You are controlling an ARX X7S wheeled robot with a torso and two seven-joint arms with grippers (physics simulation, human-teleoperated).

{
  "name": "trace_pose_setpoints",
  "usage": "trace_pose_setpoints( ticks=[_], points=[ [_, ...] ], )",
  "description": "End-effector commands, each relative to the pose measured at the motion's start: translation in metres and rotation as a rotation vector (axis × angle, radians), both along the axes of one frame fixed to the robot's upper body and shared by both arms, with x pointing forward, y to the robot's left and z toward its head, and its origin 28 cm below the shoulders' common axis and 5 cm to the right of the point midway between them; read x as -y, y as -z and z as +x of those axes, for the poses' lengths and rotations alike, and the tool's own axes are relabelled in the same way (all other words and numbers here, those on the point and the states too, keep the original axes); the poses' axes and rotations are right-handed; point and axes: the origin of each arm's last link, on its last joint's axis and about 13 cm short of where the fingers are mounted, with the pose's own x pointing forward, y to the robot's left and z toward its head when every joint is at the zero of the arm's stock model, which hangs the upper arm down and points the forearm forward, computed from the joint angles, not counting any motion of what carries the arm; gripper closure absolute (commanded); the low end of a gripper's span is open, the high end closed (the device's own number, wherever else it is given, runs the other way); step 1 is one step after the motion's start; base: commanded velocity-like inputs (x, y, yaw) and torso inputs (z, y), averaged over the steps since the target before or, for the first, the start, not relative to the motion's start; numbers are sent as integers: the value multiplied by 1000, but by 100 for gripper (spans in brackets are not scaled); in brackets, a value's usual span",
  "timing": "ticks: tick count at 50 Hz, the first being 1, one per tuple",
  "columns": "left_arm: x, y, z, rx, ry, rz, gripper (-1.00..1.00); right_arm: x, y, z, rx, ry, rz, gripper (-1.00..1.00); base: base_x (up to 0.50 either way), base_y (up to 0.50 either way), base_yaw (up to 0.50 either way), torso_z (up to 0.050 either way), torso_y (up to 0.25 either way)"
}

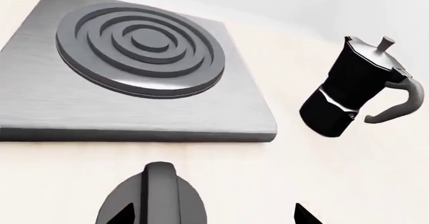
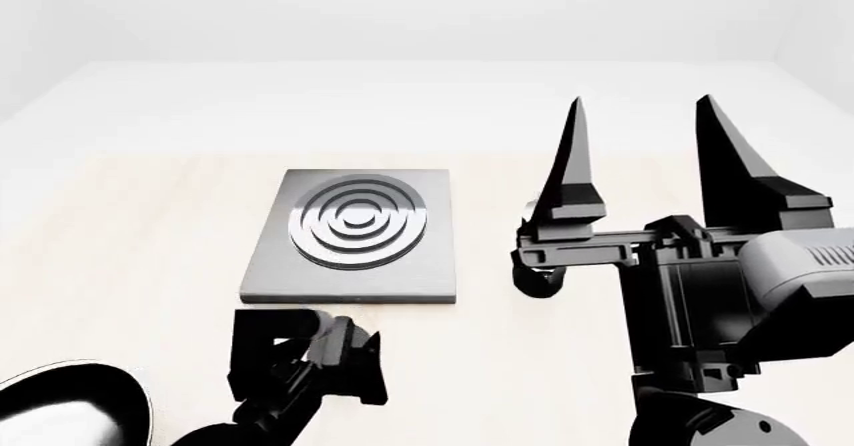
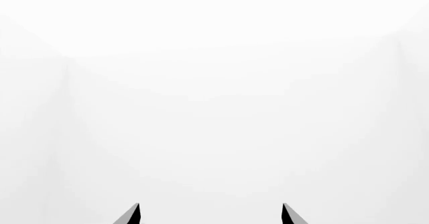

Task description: Turn on the stove and put the moka pot on it.

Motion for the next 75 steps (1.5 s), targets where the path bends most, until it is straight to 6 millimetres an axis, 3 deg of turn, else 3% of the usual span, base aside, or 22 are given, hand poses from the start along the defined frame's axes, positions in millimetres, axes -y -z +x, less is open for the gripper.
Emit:
trace_pose_setpoints(
  ticks=[1, 17, 75],
  points=[
    [2, 4, 2, -27, -7, 42, -100, 0, 0, -1, 0, -4, 0, -100, 0, 0, 0, 0, 0],
    [3, 7, 6, -45, -30, 105, -100, 1, 2, -1, -4, -4, 3, -100, 0, 0, 0, 0, 0],
    [7, 24, 17, -86, -6, 77, -100, -1, 1, -1, -2, -17, 0, -100, 0, 0, 0, 0, 0]
  ],
)
